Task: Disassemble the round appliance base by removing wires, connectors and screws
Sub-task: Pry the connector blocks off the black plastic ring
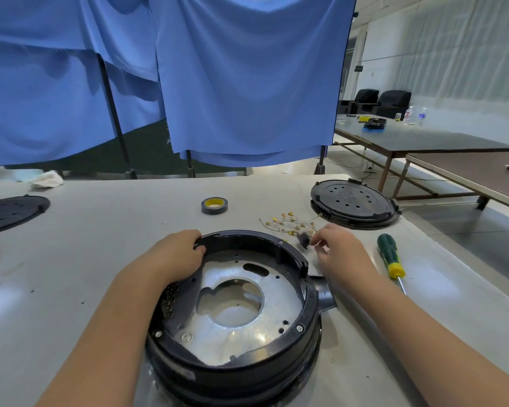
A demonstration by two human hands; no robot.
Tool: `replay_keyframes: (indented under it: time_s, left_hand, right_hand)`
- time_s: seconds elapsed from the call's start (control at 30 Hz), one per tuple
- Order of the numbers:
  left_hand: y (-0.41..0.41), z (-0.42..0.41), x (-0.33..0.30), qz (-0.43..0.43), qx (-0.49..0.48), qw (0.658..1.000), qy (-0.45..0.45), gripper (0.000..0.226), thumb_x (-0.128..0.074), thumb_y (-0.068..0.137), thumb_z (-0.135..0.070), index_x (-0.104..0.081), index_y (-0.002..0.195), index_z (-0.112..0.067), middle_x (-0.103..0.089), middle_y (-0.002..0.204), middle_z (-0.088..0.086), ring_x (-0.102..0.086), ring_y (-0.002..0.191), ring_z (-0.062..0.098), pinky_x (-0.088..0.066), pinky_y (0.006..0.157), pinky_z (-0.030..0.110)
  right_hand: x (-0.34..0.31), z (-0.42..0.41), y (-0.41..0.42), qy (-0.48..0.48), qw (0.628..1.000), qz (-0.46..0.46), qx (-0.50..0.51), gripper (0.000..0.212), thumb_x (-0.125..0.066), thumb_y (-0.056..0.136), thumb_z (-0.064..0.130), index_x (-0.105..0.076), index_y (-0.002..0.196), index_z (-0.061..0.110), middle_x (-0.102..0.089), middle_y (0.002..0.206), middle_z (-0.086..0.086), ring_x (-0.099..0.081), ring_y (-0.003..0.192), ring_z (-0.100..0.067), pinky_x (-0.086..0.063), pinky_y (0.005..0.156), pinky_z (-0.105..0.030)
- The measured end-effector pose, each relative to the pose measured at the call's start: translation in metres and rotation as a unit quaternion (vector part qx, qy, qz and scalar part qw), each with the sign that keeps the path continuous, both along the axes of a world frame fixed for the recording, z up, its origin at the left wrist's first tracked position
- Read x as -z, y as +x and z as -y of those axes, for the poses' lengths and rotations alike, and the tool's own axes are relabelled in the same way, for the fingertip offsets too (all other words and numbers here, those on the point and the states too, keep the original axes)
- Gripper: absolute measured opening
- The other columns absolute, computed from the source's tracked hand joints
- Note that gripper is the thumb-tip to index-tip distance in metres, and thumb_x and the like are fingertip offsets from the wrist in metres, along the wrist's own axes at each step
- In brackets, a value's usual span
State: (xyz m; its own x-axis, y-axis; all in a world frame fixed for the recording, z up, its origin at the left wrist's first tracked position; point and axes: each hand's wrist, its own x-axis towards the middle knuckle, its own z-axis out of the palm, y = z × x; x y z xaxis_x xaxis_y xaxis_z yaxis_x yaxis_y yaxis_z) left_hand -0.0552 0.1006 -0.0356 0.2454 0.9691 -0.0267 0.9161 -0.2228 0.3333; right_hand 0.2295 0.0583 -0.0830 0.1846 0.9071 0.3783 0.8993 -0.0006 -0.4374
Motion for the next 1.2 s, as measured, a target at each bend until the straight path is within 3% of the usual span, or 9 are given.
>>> replay_keyframes:
  time_s: [0.13, 0.33, 0.47, 0.6, 0.7, 0.8, 0.87, 1.0, 1.2]
  left_hand:
    - [0.001, -0.002, 0.003, -0.009, -0.009, 1.0, -0.004, 0.023, -0.041, 0.099, -0.024, -0.055, 0.114, -0.013, -0.06, 0.12, 0.01, -0.054, 0.106, 0.028, -0.044, 0.089, 0.035]
    - [0.006, 0.001, 0.002, -0.006, -0.029, 1.0, -0.012, 0.024, -0.041, 0.099, -0.023, -0.053, 0.117, -0.013, -0.058, 0.121, 0.011, -0.053, 0.108, 0.028, -0.043, 0.088, 0.034]
    - [0.016, 0.009, 0.001, -0.022, -0.052, 0.998, -0.018, 0.026, -0.041, 0.098, -0.022, -0.052, 0.118, -0.009, -0.057, 0.122, 0.013, -0.054, 0.109, 0.029, -0.042, 0.086, 0.032]
    - [0.02, 0.019, -0.003, -0.004, -0.043, 0.998, -0.039, 0.016, -0.045, 0.093, -0.021, -0.056, 0.101, -0.012, -0.061, 0.107, 0.01, -0.057, 0.096, 0.027, -0.04, 0.072, 0.029]
    - [0.013, 0.029, -0.006, 0.08, -0.023, 0.994, -0.07, 0.027, -0.052, 0.091, -0.038, -0.058, 0.08, -0.015, -0.06, 0.079, 0.003, -0.057, 0.074, 0.02, -0.039, 0.059, 0.027]
    - [0.0, 0.036, -0.001, 0.195, -0.005, 0.973, -0.121, 0.042, -0.05, 0.091, -0.053, -0.066, 0.094, -0.014, -0.068, 0.091, 0.008, -0.064, 0.085, 0.023, -0.047, 0.073, 0.03]
    - [-0.008, 0.038, 0.006, 0.266, -0.001, 0.957, -0.119, 0.035, -0.048, 0.093, -0.051, -0.069, 0.095, -0.024, -0.07, 0.105, 0.006, -0.064, 0.095, 0.02, -0.045, 0.077, 0.025]
    - [-0.014, 0.047, 0.02, 0.396, -0.013, 0.909, -0.127, 0.023, -0.049, 0.095, -0.043, -0.07, 0.093, -0.033, -0.073, 0.094, -0.013, -0.067, 0.09, 0.003, -0.048, 0.082, 0.021]
    - [-0.003, 0.058, 0.026, 0.471, -0.033, 0.877, -0.089, 0.027, -0.045, 0.098, -0.025, -0.07, 0.094, -0.016, -0.073, 0.099, 0.003, -0.065, 0.095, 0.017, -0.048, 0.088, 0.032]
  right_hand:
    - [0.006, 0.0, 0.003, -0.041, 0.997, 0.057, -0.032, 0.018, -0.06, 0.078, 0.007, -0.071, 0.088, 0.017, -0.065, 0.093, 0.003, -0.059, 0.091, -0.02, -0.042, 0.072, -0.027]
    - [-0.017, 0.015, -0.003, -0.002, 0.99, -0.139, -0.034, 0.019, -0.059, 0.085, 0.006, -0.071, 0.082, 0.021, -0.07, 0.085, 0.005, -0.064, 0.08, -0.017, -0.051, 0.074, -0.025]
    - [-0.047, 0.03, -0.016, -0.032, 0.962, -0.263, -0.068, 0.009, -0.062, 0.087, 0.025, -0.07, 0.09, 0.028, -0.07, 0.091, 0.005, -0.064, 0.085, -0.015, -0.052, 0.073, -0.027]
    - [-0.052, 0.037, -0.031, -0.145, 0.975, -0.14, -0.09, 0.033, -0.064, 0.086, 0.035, -0.06, 0.119, 0.029, -0.06, 0.107, 0.013, -0.058, 0.099, -0.009, -0.042, 0.08, -0.021]
    - [-0.048, 0.039, -0.034, -0.117, 0.988, -0.064, -0.081, 0.043, -0.056, 0.09, 0.013, -0.053, 0.131, 0.025, -0.057, 0.128, 0.002, -0.052, 0.117, -0.018, -0.034, 0.093, -0.022]
    - [-0.047, 0.038, -0.033, -0.103, 0.988, -0.067, -0.093, 0.044, -0.051, 0.091, 0.004, -0.056, 0.13, 0.024, -0.054, 0.135, 0.001, -0.048, 0.125, -0.019, -0.028, 0.095, -0.019]
    - [-0.047, 0.034, -0.032, -0.11, 0.987, -0.06, -0.098, 0.044, -0.051, 0.092, 0.005, -0.056, 0.13, 0.026, -0.055, 0.135, 0.002, -0.048, 0.125, -0.018, -0.029, 0.096, -0.019]
    - [-0.048, 0.027, -0.031, -0.113, 0.987, -0.052, -0.101, 0.044, -0.051, 0.092, 0.006, -0.057, 0.129, 0.029, -0.056, 0.133, 0.003, -0.051, 0.122, -0.018, -0.032, 0.095, -0.021]
    - [-0.049, 0.029, -0.032, -0.102, 0.987, -0.057, -0.113, 0.042, -0.053, 0.091, 0.006, -0.058, 0.129, 0.026, -0.057, 0.133, 0.005, -0.051, 0.123, -0.015, -0.031, 0.098, -0.02]
